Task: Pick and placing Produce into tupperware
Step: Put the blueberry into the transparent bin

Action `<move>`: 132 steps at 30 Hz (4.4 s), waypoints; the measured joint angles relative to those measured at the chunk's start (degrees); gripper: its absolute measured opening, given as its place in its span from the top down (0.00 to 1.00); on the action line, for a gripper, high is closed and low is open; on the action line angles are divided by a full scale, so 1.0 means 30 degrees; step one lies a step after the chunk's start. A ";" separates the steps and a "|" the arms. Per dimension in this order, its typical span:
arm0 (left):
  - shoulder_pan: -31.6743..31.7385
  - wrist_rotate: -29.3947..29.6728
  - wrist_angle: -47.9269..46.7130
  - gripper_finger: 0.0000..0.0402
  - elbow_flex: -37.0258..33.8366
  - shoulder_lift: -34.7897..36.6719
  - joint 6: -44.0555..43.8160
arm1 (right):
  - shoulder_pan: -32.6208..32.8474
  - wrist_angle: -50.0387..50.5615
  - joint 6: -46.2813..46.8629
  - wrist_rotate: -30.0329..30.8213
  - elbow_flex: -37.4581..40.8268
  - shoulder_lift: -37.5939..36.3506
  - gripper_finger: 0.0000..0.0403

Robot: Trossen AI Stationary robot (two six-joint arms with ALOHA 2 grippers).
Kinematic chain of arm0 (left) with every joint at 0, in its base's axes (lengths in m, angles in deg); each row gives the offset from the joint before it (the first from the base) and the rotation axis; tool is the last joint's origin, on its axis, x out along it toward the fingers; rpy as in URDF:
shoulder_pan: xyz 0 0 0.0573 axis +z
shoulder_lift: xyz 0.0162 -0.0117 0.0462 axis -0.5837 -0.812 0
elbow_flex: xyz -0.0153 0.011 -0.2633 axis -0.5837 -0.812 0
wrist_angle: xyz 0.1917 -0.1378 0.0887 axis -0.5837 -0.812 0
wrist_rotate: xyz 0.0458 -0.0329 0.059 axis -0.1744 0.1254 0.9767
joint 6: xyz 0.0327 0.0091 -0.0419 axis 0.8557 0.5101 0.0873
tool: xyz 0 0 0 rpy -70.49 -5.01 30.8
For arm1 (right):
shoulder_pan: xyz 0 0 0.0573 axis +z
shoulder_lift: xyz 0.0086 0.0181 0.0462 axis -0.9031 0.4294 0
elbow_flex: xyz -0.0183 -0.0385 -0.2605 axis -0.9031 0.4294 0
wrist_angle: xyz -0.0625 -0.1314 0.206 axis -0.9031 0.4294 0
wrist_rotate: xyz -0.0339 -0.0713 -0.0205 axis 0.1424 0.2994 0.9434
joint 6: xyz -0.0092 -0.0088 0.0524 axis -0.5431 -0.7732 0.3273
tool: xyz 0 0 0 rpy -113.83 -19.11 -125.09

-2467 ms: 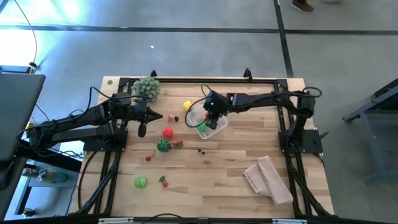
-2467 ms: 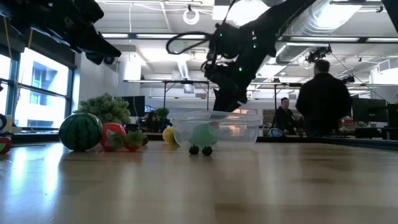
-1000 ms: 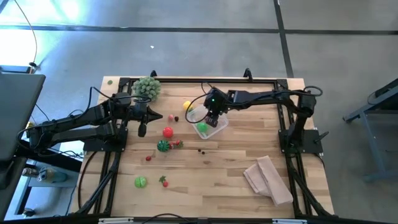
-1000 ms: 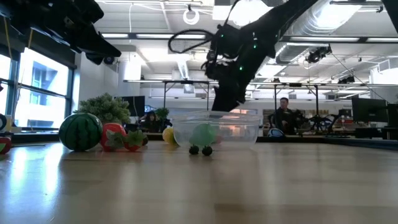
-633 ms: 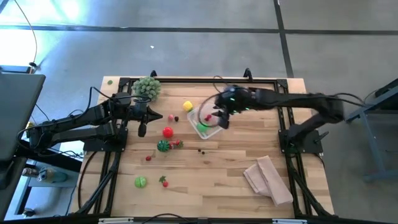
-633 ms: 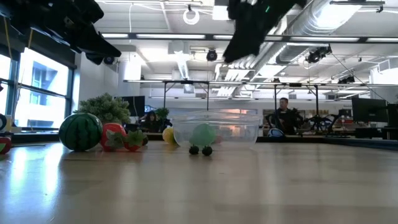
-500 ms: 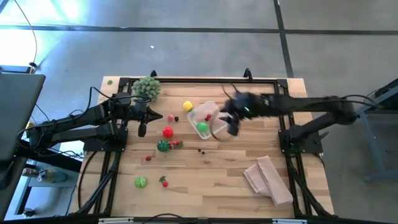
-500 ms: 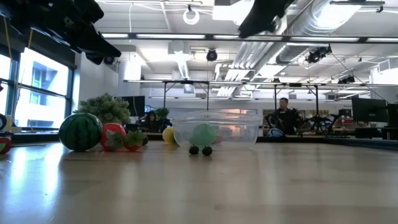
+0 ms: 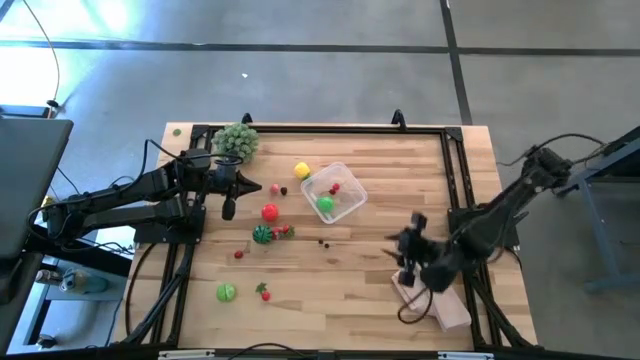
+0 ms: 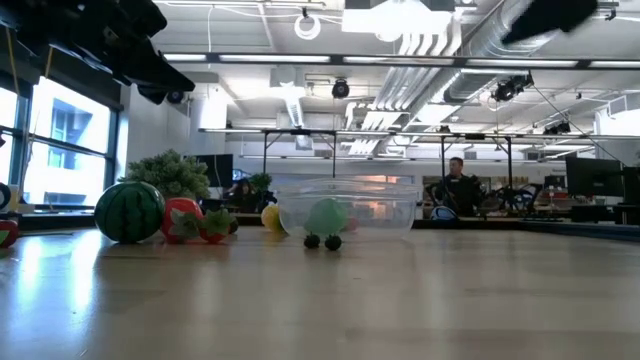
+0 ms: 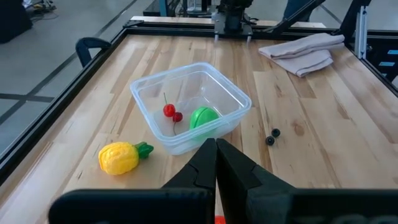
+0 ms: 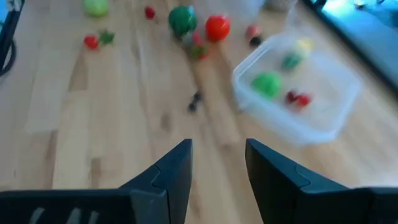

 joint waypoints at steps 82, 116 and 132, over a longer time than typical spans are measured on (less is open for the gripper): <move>-0.0003 -0.0004 -0.0002 1.00 0.0000 -0.0002 0.0004 | -0.8959 -2.1037 -0.8805 -0.9592 0.0794 1.4567 0.54; 0.0005 0.0002 0.0000 1.00 0.0000 -0.0003 0.0007 | -0.8945 -1.9303 -0.7870 -1.0191 0.0555 1.4631 0.54; -0.0003 -0.0005 0.0000 1.00 0.0000 -0.0007 0.0000 | -0.8814 -1.8750 -0.6882 -1.0112 0.0555 1.4558 0.54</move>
